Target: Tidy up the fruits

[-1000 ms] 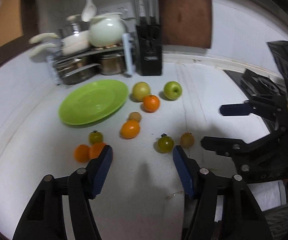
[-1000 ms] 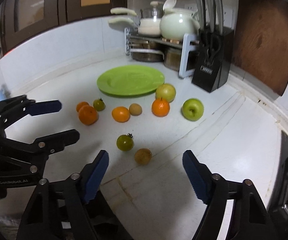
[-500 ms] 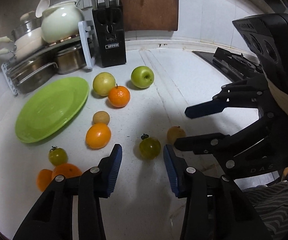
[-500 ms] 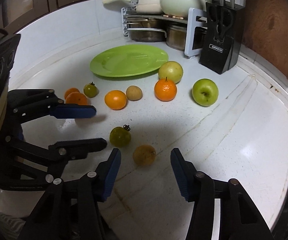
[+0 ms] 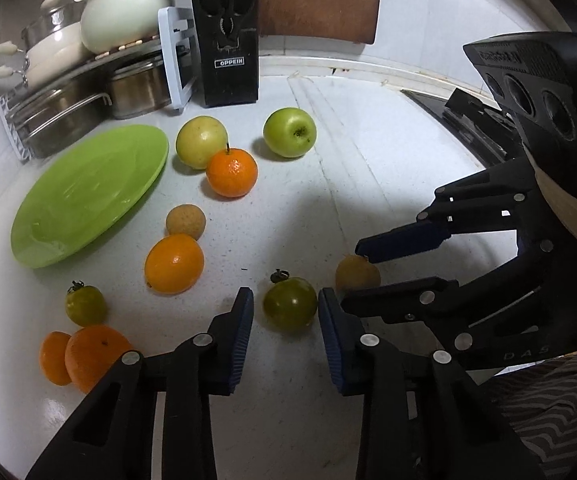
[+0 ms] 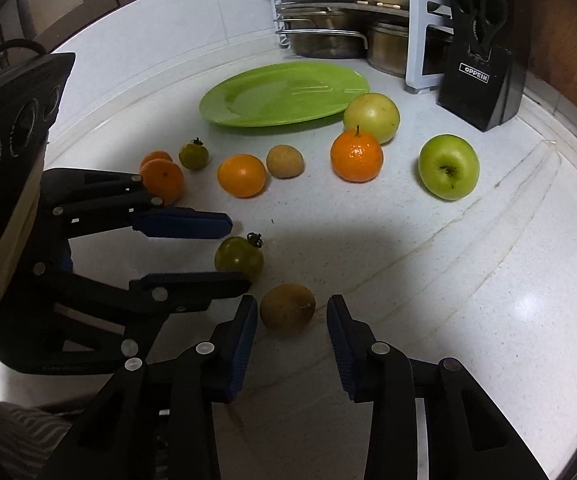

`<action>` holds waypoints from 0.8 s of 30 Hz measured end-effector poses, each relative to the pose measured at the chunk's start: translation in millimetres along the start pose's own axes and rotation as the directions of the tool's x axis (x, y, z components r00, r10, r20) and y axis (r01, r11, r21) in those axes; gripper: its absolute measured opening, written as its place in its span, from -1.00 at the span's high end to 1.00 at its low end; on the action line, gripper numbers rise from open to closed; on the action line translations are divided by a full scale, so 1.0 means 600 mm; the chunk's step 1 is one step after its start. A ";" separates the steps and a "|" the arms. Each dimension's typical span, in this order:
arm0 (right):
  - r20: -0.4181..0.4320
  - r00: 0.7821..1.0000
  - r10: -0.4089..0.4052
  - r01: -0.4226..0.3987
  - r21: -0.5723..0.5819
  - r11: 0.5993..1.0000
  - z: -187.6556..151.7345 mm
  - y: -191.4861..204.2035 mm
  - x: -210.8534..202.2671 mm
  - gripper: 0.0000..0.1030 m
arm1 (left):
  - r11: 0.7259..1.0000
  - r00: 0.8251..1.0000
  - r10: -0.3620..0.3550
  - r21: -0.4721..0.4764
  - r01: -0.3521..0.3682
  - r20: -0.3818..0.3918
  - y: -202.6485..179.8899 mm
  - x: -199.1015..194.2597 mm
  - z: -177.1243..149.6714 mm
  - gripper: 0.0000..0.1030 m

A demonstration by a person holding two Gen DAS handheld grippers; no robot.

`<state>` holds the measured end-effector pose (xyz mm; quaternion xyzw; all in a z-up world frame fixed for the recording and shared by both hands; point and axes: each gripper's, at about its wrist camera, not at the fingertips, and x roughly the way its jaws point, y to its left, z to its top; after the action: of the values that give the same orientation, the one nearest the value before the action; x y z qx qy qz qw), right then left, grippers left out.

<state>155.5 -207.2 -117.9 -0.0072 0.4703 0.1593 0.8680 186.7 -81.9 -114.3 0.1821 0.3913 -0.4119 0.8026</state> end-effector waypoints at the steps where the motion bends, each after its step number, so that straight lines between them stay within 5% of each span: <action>1: -0.002 1.000 0.011 -0.011 0.000 1.000 0.000 -0.001 0.000 0.37 | 1.000 1.000 0.001 -0.001 -0.001 -0.007 -0.001 0.002 0.000 0.43; 15: 0.032 0.999 0.044 -0.044 -0.008 0.999 0.013 -0.015 -0.020 0.43 | 0.992 0.998 0.069 -0.109 -0.069 -0.001 -0.001 -0.022 0.011 0.44; 24: 0.107 0.993 0.041 -0.038 -0.036 0.999 0.054 -0.011 -0.052 0.42 | 0.966 0.982 0.171 -0.211 -0.152 0.075 0.020 -0.079 0.030 0.44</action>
<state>168.1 -216.6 -75.3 -0.0040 0.4201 0.1846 0.8885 188.1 -61.2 -66.3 0.1107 0.3777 -0.3108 0.8652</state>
